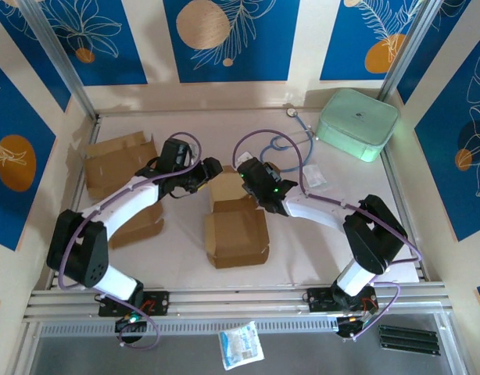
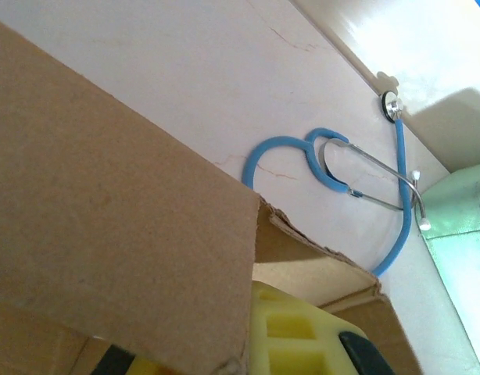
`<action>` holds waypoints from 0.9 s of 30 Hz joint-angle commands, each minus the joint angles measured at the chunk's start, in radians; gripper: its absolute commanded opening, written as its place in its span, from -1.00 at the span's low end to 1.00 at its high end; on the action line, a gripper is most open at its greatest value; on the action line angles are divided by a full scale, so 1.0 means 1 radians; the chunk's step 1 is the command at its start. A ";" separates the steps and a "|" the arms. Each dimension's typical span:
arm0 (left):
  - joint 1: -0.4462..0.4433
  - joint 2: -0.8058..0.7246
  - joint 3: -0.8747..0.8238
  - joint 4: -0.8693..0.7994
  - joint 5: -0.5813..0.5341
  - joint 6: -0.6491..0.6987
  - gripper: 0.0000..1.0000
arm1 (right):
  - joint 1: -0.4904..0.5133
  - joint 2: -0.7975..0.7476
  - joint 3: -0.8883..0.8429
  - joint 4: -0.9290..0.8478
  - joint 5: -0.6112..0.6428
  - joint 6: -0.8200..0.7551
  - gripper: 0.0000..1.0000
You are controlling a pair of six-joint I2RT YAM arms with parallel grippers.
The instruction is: Fold the paper box
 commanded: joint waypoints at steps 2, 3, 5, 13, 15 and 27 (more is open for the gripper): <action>0.004 0.019 0.018 0.010 0.073 -0.028 0.13 | 0.004 -0.010 -0.014 0.020 -0.005 0.053 -0.92; 0.004 0.018 0.012 0.011 0.067 -0.030 0.09 | 0.007 -0.016 -0.018 0.013 -0.010 0.070 -0.89; 0.003 0.012 0.002 0.011 0.063 -0.028 0.06 | 0.012 -0.030 -0.026 -0.001 -0.029 0.101 -0.80; -0.022 -0.049 -0.080 0.110 0.036 0.008 0.05 | 0.024 -0.164 -0.043 -0.141 -0.222 0.317 -0.04; -0.040 -0.074 -0.097 0.128 -0.011 0.051 0.05 | 0.022 -0.220 -0.044 -0.194 -0.304 0.381 0.11; -0.148 -0.187 -0.211 0.245 -0.263 0.236 -0.02 | -0.195 -0.364 0.059 -0.590 -0.853 0.905 0.50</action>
